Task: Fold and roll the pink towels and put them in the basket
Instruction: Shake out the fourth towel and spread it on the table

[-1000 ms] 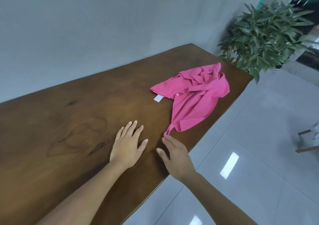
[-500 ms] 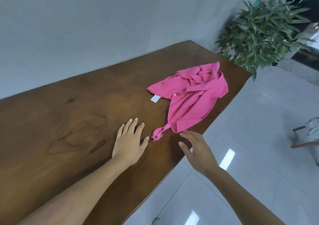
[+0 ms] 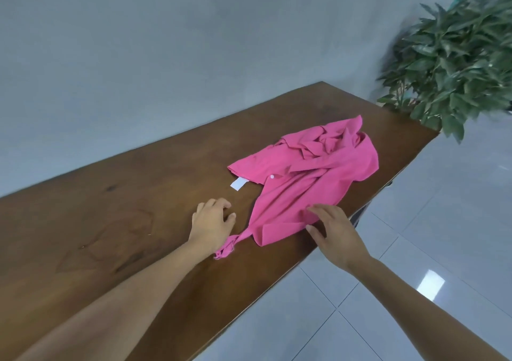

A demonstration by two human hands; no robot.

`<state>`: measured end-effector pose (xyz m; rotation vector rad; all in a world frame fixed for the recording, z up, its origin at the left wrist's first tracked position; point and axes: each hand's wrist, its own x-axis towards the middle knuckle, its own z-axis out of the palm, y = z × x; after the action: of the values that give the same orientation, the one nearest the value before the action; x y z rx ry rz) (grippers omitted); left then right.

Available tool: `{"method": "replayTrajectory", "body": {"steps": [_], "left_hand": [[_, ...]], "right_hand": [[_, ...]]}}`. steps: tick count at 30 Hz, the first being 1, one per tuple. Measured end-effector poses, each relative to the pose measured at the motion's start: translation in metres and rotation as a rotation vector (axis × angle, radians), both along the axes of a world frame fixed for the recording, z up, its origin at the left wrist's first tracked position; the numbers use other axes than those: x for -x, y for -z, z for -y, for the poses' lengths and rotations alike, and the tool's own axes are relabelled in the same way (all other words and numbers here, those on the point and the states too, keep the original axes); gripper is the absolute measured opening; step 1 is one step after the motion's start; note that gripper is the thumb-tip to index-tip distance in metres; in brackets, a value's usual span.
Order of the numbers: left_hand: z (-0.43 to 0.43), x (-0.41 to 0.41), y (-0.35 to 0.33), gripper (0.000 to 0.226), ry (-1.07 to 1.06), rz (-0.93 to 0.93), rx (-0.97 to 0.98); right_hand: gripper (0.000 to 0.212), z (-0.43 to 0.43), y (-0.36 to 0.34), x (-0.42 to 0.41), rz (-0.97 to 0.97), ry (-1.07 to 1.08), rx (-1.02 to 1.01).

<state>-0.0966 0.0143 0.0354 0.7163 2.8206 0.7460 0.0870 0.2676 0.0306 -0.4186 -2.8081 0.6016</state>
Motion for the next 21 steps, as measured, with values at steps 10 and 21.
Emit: {"method": "replayTrajectory", "body": {"steps": [10, 21], "left_hand": [[-0.103, 0.007, -0.027, 0.055, -0.161, 0.413, -0.111], [-0.065, -0.029, -0.039, 0.018, -0.119, 0.374, -0.28]], "right_hand": [[0.041, -0.062, -0.025, 0.006, -0.037, -0.032, -0.063], [0.055, -0.11, -0.042, 0.078, 0.051, -0.023, -0.176]]}}
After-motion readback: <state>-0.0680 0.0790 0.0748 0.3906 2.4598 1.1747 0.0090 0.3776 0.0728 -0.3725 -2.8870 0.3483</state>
